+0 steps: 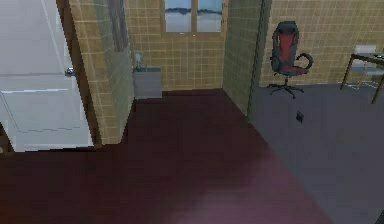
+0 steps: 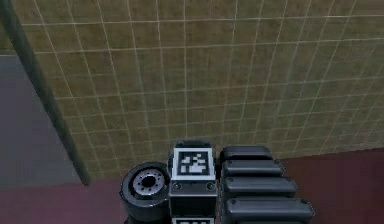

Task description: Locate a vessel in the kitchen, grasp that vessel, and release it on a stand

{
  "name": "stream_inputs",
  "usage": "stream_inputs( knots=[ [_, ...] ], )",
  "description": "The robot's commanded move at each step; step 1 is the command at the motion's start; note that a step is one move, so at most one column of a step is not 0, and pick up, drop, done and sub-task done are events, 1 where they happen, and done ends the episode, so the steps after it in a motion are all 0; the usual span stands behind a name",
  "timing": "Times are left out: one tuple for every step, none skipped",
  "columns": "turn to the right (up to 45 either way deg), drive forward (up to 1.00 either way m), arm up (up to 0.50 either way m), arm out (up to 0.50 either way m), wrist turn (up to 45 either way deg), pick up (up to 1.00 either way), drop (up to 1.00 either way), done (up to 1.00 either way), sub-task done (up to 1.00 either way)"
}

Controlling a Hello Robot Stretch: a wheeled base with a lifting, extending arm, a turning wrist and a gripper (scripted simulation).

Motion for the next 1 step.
stream_inputs(
  knots=[
    [-3.0,0.00,0.00,0.00,0.0,0.00,0.00,0.00,0.00]
  ],
)
